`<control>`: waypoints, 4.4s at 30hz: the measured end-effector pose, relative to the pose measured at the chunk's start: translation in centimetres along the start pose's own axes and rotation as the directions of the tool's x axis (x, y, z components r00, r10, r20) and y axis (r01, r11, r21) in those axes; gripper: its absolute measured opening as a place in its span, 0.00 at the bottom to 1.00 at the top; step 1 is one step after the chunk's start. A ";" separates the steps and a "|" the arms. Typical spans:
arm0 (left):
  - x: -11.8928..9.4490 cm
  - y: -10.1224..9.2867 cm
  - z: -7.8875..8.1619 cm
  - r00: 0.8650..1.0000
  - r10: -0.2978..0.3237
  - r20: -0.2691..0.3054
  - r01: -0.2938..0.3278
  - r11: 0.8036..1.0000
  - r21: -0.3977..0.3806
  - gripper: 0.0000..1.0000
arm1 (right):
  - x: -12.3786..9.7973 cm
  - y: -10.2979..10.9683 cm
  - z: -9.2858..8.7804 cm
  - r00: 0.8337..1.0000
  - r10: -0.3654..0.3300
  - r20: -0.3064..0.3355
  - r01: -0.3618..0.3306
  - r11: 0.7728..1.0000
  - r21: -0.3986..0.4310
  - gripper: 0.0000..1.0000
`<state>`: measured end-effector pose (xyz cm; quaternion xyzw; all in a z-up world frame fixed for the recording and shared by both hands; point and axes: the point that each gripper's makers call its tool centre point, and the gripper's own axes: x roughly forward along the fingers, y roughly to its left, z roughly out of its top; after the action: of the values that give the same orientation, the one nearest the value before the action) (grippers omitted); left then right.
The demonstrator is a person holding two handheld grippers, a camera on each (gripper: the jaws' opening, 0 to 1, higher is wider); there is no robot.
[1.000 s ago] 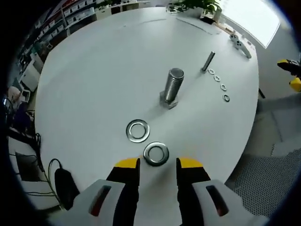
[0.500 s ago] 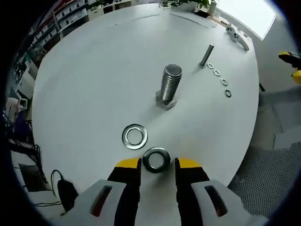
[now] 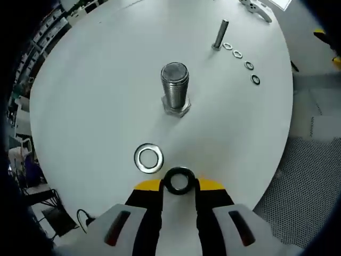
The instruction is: Place the washer onto the threaded stud by aligning its center hole with the stud, sliding it down to the base, and recovering from edge contact or off-axis alignment until the washer reaches the visible bottom stop.
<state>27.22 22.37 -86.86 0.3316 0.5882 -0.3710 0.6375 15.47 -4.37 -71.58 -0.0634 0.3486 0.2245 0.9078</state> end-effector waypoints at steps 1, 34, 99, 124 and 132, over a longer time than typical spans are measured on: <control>0.0 0.0 0.0 1.000 -0.002 -0.004 0.002 1.000 0.006 0.21 | 0.0 0.0 0.0 1.000 -0.002 0.001 0.002 1.000 0.000 0.41; -0.1 -0.2 -0.1 0.999 0.010 0.046 -0.011 1.000 0.019 0.24 | 0.1 0.1 -0.2 1.000 -0.003 -0.012 0.003 1.000 -0.014 0.41; -3.7 0.3 1.3 0.989 0.025 0.146 -0.032 0.998 0.046 0.19 | 0.2 0.1 -0.2 1.000 0.006 -0.014 -0.006 1.000 -0.018 0.40; -7.2 0.2 7.9 0.977 -0.017 0.215 0.001 0.997 0.076 0.19 | 0.1 0.1 -0.1 1.000 0.006 -0.006 -0.006 1.000 -0.013 0.40; -6.5 -0.1 8.9 0.979 -0.012 0.203 -0.012 0.993 0.119 0.19 | 0.1 0.2 -0.1 1.000 0.010 -0.007 -0.010 1.000 -0.013 0.40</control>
<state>31.41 15.17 -79.55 0.3297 0.4967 -0.4374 0.6732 15.41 -4.20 -71.67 -0.0682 0.3505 0.2310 0.9051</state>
